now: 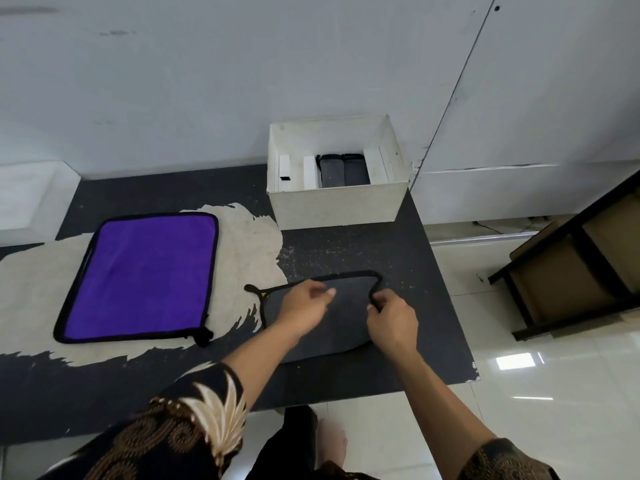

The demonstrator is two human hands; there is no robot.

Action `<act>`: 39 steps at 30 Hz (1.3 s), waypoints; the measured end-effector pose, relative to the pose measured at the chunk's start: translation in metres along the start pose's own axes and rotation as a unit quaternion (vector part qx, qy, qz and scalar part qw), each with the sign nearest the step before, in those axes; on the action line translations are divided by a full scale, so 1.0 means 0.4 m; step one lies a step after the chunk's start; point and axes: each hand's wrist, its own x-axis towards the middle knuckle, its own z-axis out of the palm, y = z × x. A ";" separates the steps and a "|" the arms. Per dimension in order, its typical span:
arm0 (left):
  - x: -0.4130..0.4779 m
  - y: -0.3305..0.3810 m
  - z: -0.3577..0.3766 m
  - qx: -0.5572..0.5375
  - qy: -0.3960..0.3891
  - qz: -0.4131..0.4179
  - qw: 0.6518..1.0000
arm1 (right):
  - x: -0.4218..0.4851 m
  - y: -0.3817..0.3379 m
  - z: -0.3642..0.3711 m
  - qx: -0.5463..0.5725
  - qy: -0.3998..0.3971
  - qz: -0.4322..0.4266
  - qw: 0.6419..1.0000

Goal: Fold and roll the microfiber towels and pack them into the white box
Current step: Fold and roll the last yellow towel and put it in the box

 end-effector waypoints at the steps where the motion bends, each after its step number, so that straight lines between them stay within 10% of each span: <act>1: 0.005 0.029 0.015 -0.051 -0.032 -0.036 0.998 | -0.012 -0.010 0.007 -0.002 0.010 -0.028 1.000; 5: 0.038 0.109 0.051 -0.196 -0.099 -0.179 0.959 | -0.054 -0.043 0.033 -0.024 0.015 -0.165 0.986; 10: 0.087 0.080 0.065 -0.074 0.011 -0.171 0.982 | -0.091 -0.037 0.070 -0.052 0.039 -0.274 0.960; 30: 0.070 -0.214 -0.188 -0.058 0.144 -0.095 0.983 | -0.167 0.011 0.223 -0.178 -0.023 -0.282 0.943; 39: -0.009 -0.197 -0.176 0.084 0.021 -0.005 0.996 | -0.167 0.019 0.216 -0.181 -0.027 -0.288 0.940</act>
